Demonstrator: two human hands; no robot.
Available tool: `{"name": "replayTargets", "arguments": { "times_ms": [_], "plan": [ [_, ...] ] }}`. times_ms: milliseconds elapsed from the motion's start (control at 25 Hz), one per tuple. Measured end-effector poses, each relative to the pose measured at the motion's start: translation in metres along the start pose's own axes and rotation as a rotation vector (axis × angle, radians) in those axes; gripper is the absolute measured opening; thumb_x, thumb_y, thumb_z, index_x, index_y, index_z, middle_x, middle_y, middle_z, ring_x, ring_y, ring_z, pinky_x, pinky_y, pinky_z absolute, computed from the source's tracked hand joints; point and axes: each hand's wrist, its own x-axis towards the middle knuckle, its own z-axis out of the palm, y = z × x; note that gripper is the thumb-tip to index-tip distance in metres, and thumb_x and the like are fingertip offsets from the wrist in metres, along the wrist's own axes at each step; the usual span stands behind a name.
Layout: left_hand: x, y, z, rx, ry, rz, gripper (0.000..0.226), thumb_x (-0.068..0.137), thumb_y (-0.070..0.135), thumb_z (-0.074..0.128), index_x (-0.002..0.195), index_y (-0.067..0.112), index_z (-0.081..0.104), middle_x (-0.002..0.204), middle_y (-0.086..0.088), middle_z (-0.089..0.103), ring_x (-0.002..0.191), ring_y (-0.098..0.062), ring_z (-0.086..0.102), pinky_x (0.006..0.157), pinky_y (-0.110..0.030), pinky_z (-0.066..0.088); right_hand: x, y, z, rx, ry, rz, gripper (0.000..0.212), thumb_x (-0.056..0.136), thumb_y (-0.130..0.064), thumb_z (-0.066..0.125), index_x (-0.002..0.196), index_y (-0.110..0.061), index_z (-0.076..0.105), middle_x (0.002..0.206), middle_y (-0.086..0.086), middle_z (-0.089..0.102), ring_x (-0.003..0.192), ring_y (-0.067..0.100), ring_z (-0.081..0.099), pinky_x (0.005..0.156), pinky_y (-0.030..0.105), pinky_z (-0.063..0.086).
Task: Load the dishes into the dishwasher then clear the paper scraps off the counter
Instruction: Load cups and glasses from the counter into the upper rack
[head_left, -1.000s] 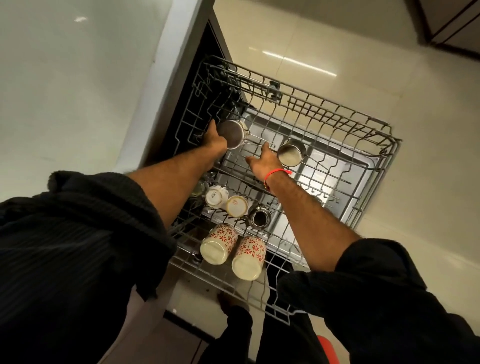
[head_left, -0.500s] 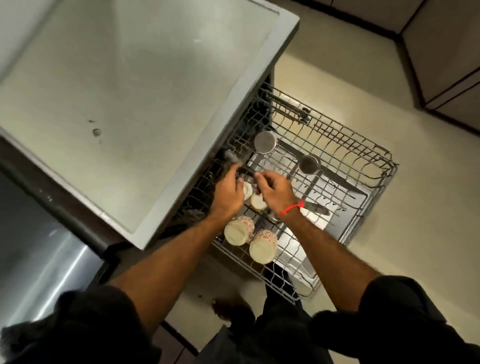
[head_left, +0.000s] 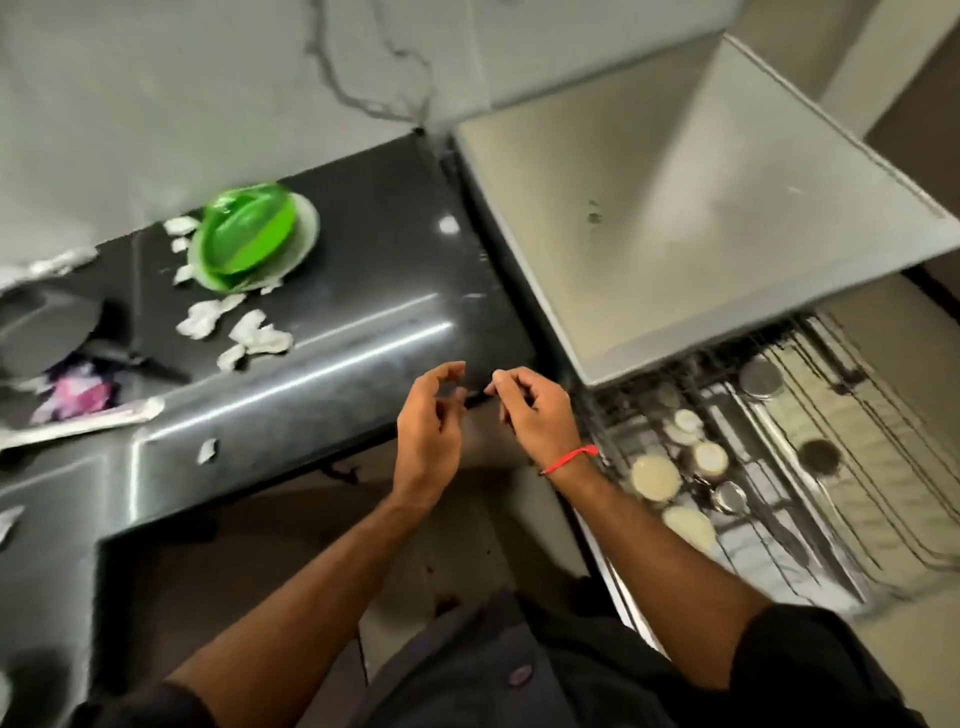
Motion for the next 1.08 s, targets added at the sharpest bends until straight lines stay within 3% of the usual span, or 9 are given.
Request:
{"name": "replayTargets", "arguments": {
  "times_ms": [160,280,400,520,640,720,880,960,1080],
  "plan": [
    [-0.036,-0.038,-0.123,0.110,0.284,-0.070,0.031,0.098,0.013,0.061,0.127,0.023,0.059,0.122,0.009,0.059,0.089,-0.011,0.062,0.086,-0.034,0.055,-0.014,-0.026,0.111,0.014,-0.277,-0.037,0.023,0.099,-0.025,0.056,0.084,-0.016,0.071,0.064,0.001,0.065,0.056,0.002,0.055,0.059,0.020,0.041],
    [-0.082,-0.068,-0.202,0.361,0.501,-0.171,0.035,0.095,0.026,0.059,0.130,0.027,0.058,0.129,0.007,0.057,0.112,-0.018,0.057,0.098,-0.043,0.049,-0.033,-0.042,0.195,-0.003,-0.531,-0.072,0.016,0.098,-0.020,0.056,0.093,-0.019,0.072,0.081,0.003,0.073,0.063,0.009,0.062,0.061,0.025,0.047],
    [-0.135,-0.082,-0.255,0.598,0.684,-0.346,0.038,0.092,0.031,0.060,0.129,0.033,0.058,0.137,0.013,0.053,0.126,-0.019,0.045,0.103,-0.043,0.037,-0.058,-0.051,0.266,-0.068,-0.756,-0.125,0.018,0.097,-0.019,0.059,0.105,-0.031,0.070,0.101,0.001,0.074,0.085,0.020,0.069,0.075,0.036,0.057],
    [-0.180,-0.094,-0.290,0.644,0.859,-0.536,0.041,0.088,0.031,0.066,0.127,0.039,0.058,0.144,0.012,0.046,0.130,-0.022,0.038,0.101,-0.047,0.034,-0.084,-0.054,0.318,-0.136,-0.924,-0.186,0.024,0.095,-0.021,0.060,0.105,-0.042,0.066,0.104,0.000,0.072,0.093,0.027,0.067,0.081,0.041,0.057],
    [-0.219,-0.114,-0.322,0.596,0.996,-0.725,0.045,0.087,0.033,0.070,0.130,0.036,0.057,0.151,0.004,0.036,0.134,-0.030,0.033,0.102,-0.054,0.035,-0.107,-0.055,0.356,-0.188,-1.025,-0.221,0.026,0.094,-0.021,0.060,0.108,-0.042,0.065,0.107,-0.008,0.070,0.094,0.022,0.066,0.083,0.041,0.058],
    [-0.239,-0.130,-0.338,0.556,1.002,-0.802,0.050,0.086,0.036,0.071,0.133,0.034,0.055,0.154,0.000,0.029,0.135,-0.034,0.030,0.104,-0.057,0.034,-0.118,-0.053,0.373,-0.218,-1.066,-0.232,0.027,0.093,-0.022,0.060,0.111,-0.042,0.063,0.110,-0.012,0.068,0.091,0.021,0.064,0.084,0.042,0.058],
    [-0.255,-0.163,-0.361,0.591,0.793,-0.909,0.043,0.084,0.045,0.074,0.124,0.038,0.061,0.162,-0.002,0.014,0.138,-0.038,0.024,0.107,-0.059,0.030,-0.128,-0.050,0.386,-0.261,-1.098,-0.236,0.026,0.094,-0.021,0.060,0.116,-0.035,0.064,0.113,-0.010,0.066,0.086,0.017,0.062,0.083,0.040,0.058],
    [-0.253,-0.174,-0.367,0.608,0.730,-0.900,0.025,0.087,0.041,0.072,0.112,0.036,0.069,0.163,-0.001,0.016,0.139,-0.037,0.021,0.108,-0.060,0.028,-0.127,-0.050,0.383,-0.297,-1.094,-0.246,0.025,0.094,-0.022,0.059,0.116,-0.034,0.066,0.111,-0.010,0.067,0.089,0.016,0.063,0.082,0.037,0.058],
    [-0.244,-0.178,-0.375,0.603,0.780,-0.827,0.010,0.093,0.032,0.067,0.100,0.029,0.074,0.160,0.000,0.026,0.138,-0.035,0.024,0.108,-0.059,0.027,-0.120,-0.051,0.370,-0.344,-1.059,-0.273,0.022,0.095,-0.021,0.059,0.112,-0.032,0.068,0.106,-0.010,0.069,0.091,0.009,0.063,0.082,0.029,0.055]
  ]
}}
